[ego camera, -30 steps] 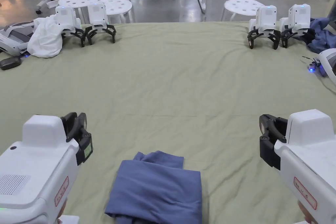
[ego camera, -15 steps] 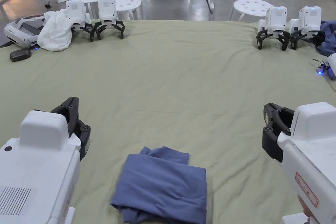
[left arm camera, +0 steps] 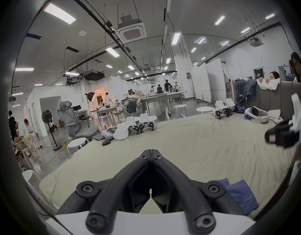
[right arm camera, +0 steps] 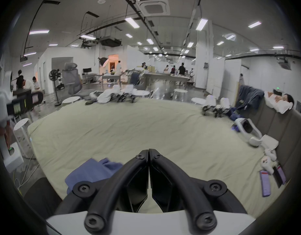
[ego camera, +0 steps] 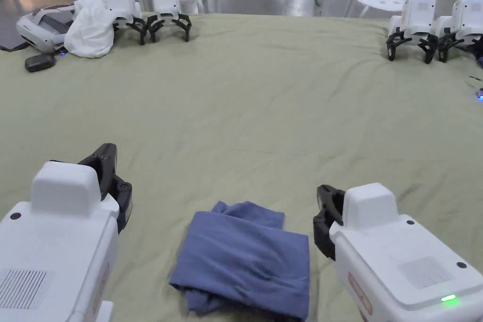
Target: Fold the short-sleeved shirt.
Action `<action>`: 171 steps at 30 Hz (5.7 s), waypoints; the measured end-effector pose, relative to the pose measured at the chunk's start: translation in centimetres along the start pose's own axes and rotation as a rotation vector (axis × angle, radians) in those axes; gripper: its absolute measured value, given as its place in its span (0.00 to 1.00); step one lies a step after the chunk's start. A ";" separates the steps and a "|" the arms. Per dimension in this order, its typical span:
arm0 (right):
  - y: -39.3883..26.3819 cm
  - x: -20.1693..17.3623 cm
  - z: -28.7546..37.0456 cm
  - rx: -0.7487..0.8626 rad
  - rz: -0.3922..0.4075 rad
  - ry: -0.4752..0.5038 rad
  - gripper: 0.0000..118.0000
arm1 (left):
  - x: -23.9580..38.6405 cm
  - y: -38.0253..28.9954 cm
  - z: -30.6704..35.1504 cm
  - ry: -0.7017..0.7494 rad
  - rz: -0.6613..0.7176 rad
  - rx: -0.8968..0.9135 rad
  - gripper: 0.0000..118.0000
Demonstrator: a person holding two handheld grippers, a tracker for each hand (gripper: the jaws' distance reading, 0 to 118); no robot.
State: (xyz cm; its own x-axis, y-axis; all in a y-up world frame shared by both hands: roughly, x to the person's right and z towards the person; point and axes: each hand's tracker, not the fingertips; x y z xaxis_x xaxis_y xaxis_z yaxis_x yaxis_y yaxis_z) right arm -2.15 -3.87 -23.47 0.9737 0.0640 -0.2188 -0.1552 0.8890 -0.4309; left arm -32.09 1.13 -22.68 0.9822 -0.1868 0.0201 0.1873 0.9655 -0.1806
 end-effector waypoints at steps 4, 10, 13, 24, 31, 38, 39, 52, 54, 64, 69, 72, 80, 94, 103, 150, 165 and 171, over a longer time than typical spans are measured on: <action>-3.8 -3.2 -4.6 -0.119 0.028 0.075 0.04 | -0.4 -0.7 -0.4 0.004 -0.004 -0.026 0.00; -8.1 -4.4 -8.7 -0.284 -0.026 0.098 0.03 | -1.2 -1.3 -1.1 0.009 0.003 -0.061 0.00; -8.2 -4.3 -9.2 -0.278 -0.033 0.100 0.03 | -1.5 -1.9 -1.6 0.000 0.019 -0.091 0.00; -9.1 -3.6 -9.7 -0.284 -0.087 0.138 0.03 | -1.8 -4.3 -4.2 -0.231 0.243 -0.309 0.20; -9.0 -3.6 -9.7 -0.286 -0.088 0.144 0.03 | -1.5 -9.3 -9.4 -0.564 0.550 -0.629 1.00; -8.9 -3.2 -9.9 -0.300 -0.097 0.160 0.03 | 0.0 -14.1 -14.7 -0.636 0.745 -0.860 0.93; -8.9 -3.1 -10.0 -0.301 -0.100 0.162 0.03 | 0.3 -14.5 -15.3 -0.690 0.797 -0.892 0.87; -9.1 -3.2 -10.3 -0.310 -0.105 0.161 0.03 | 3.8 -16.1 -16.8 -0.729 0.762 -0.953 0.20; -9.0 -3.2 -10.2 -0.310 -0.094 0.162 0.03 | 4.0 -15.6 -16.7 -0.722 0.708 -0.949 0.20; -5.7 -1.3 -7.8 -0.214 -0.062 0.094 0.03 | 2.4 -14.2 -15.6 -0.688 0.653 -0.916 0.19; -2.5 0.6 -6.0 -0.135 -0.040 0.046 0.03 | -1.0 -13.2 -15.4 -0.640 0.621 -0.876 0.19; -0.7 1.5 -5.0 -0.093 -0.033 0.024 0.03 | -4.4 -12.9 -15.9 -0.570 0.594 -0.862 0.19; 2.1 1.9 -3.3 -0.042 -0.008 0.001 0.03 | -13.5 -12.7 -16.7 -0.406 0.581 -0.850 0.19; 3.1 -0.1 -4.4 -0.059 0.018 0.029 0.03 | -23.3 -13.3 -21.2 -0.143 0.293 -0.949 0.19; 3.0 -0.4 -5.2 -0.082 0.022 0.031 0.03 | -21.2 -13.1 -21.7 -0.116 0.188 -0.972 0.23; 8.1 3.6 7.5 0.263 0.068 -0.216 0.03 | 7.6 8.3 -0.1 -0.057 -0.052 0.148 0.00; 9.5 3.2 7.9 0.280 0.065 -0.220 0.03 | 6.5 9.9 0.2 -0.032 -0.001 0.160 0.00; 9.7 2.6 7.8 0.285 0.077 -0.205 0.03 | 6.3 10.0 0.7 -0.025 0.003 0.171 0.00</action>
State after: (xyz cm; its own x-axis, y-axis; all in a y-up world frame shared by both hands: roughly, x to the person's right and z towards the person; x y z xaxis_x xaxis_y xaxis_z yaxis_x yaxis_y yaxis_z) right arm 0.17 8.41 -21.37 0.9786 0.1998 -0.0486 -0.2050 0.9669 -0.1522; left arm -23.99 9.70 -23.66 0.9823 -0.1818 0.0448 0.1825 0.9832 -0.0103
